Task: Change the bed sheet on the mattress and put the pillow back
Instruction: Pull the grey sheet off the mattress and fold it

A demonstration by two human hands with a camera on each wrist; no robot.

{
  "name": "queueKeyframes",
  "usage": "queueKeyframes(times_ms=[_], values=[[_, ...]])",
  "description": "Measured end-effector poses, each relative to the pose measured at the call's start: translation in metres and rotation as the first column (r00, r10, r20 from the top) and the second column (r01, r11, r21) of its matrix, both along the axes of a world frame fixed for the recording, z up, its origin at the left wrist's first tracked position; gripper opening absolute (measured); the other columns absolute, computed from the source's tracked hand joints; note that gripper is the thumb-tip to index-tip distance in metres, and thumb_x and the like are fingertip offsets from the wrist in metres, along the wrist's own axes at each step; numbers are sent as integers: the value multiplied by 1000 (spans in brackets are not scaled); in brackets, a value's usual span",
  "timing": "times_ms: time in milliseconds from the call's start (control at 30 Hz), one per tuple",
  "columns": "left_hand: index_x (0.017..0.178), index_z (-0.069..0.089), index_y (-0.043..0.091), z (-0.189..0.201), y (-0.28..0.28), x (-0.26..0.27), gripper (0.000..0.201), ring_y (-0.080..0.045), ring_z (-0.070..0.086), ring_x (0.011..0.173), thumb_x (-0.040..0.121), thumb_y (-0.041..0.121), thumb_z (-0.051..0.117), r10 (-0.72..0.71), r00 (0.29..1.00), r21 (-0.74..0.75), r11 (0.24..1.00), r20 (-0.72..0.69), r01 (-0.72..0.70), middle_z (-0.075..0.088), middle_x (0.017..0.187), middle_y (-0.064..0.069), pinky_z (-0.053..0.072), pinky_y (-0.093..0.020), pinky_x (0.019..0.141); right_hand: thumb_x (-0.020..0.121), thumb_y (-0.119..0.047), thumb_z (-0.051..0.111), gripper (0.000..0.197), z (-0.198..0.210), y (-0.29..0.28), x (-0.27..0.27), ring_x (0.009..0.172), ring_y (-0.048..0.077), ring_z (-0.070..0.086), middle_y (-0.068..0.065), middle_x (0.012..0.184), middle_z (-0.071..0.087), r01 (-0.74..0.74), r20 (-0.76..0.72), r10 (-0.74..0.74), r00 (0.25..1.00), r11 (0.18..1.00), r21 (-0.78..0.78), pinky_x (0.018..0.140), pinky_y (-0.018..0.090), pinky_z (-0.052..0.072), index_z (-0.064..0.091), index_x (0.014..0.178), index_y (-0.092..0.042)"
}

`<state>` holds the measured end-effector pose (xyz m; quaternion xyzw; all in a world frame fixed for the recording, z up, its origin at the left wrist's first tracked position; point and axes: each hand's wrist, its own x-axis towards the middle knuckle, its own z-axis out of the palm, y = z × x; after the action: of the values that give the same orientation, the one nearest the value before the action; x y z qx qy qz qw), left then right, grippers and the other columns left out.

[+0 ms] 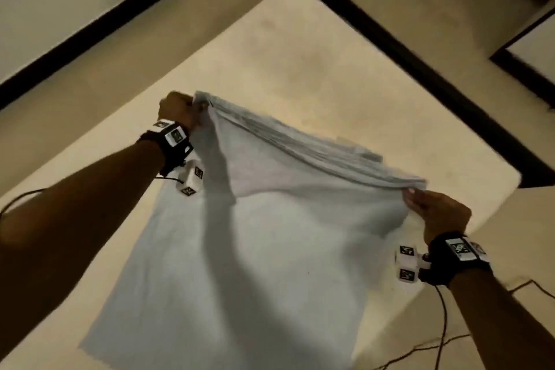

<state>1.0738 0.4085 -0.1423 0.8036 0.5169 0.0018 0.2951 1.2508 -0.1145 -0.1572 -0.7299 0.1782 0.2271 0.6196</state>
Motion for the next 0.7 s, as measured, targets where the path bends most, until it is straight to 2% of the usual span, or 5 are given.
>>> queueKeyframes(times_ms=[67,233,333,500,700], values=[[71,69,5,-25,13,14,43,-29,59,70,89,44,66,8,999,51,999,-32,-6,59,62,-17,45,-36,65,38,-28,91,63,-20,5,9,67,20,74,5,67,74,6,27,-8,1000,998,62,71,33,62,63,82,8],[78,61,-5,-59,31,23,58,-20,41,69,82,53,63,79,996,152,986,-52,-70,44,71,-25,41,-42,65,82,1,77,19,-56,21,27,56,20,70,2,60,69,56,152,-58,987,998,20,62,29,60,59,82,0],[77,66,-2,-67,36,24,57,-19,38,67,84,54,62,54,998,146,988,-24,-49,42,63,-22,41,-42,63,85,-5,77,17,-66,24,27,53,18,68,-1,58,67,32,195,-26,980,999,-28,60,30,58,61,80,-6],[62,39,4,-45,21,31,54,-33,27,69,93,46,54,-1,997,276,961,76,-20,31,55,-7,26,-35,61,87,-19,78,22,-48,25,27,50,18,63,-2,60,65,87,381,-37,924,990,-114,54,29,55,61,88,-6],[79,62,5,-61,23,46,36,-44,59,84,96,35,54,-27,999,304,952,-26,34,54,75,-22,37,-40,67,89,-22,74,21,-61,36,44,45,6,60,-5,58,62,56,419,57,906,966,-254,55,37,57,60,90,-7]])
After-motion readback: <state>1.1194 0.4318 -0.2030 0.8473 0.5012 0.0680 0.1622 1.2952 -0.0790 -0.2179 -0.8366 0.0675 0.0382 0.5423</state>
